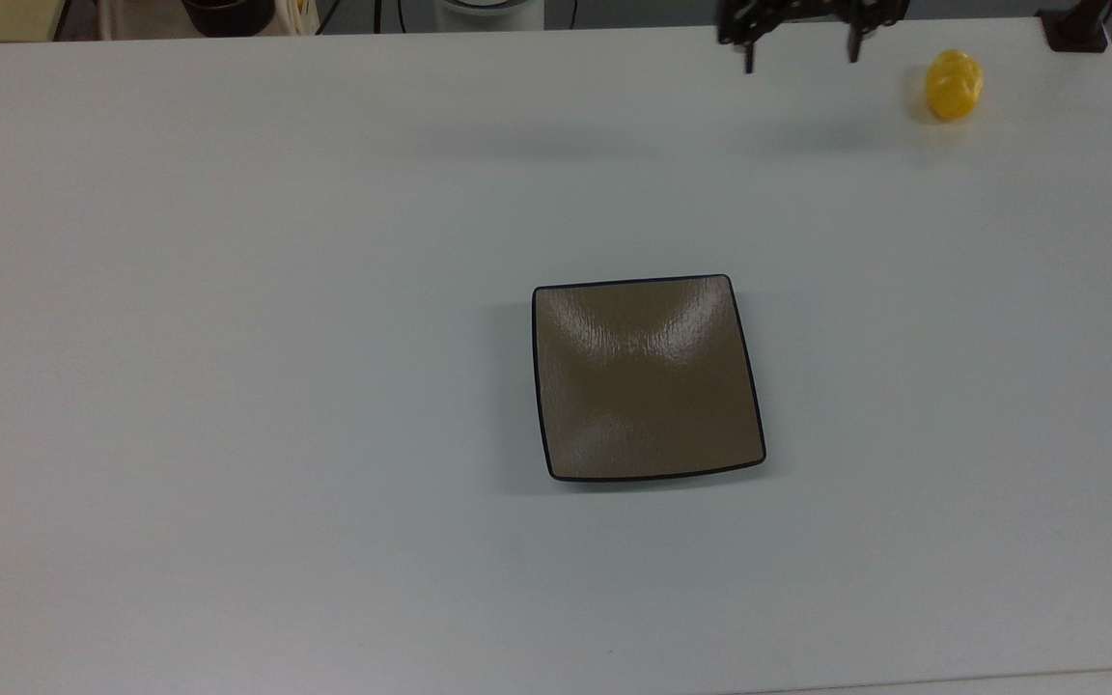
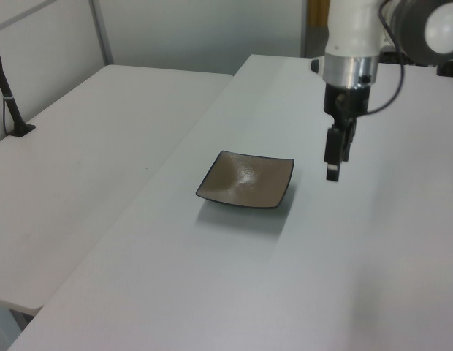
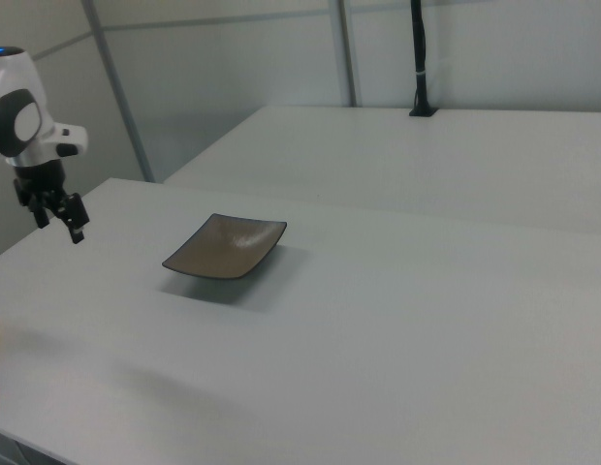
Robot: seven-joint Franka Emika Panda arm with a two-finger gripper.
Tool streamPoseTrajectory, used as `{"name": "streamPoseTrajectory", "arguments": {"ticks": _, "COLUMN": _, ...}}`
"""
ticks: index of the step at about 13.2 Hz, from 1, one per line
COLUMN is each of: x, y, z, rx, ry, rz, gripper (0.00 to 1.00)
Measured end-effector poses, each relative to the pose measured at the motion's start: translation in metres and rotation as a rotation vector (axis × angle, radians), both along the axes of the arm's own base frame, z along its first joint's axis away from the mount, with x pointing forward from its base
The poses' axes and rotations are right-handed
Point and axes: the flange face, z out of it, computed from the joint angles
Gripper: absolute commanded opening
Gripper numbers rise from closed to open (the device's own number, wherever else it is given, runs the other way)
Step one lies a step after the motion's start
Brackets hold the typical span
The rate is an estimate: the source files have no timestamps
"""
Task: Put potatoes on a ceramic plate
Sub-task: 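Lower the open gripper over the yellow potato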
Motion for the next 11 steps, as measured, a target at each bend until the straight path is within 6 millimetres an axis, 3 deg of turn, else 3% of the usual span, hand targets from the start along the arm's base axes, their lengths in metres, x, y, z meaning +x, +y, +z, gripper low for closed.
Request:
{"name": "streamPoseTrajectory", "arguments": {"ticks": 1, "x": -0.010, "y": 0.019, "z": 0.000, "rx": 0.020, "ry": -0.016, "rz": 0.000, "gripper": 1.00}}
{"name": "streamPoseTrajectory", "arguments": {"ticks": 5, "x": -0.037, "y": 0.067, "z": -0.017, "rx": 0.054, "ry": -0.008, "rz": 0.016, "gripper": 1.00}}
{"name": "streamPoseTrajectory", "arguments": {"ticks": 11, "x": -0.085, "y": 0.141, "z": -0.076, "rx": 0.062, "ry": 0.060, "rz": 0.084, "gripper": 1.00}}
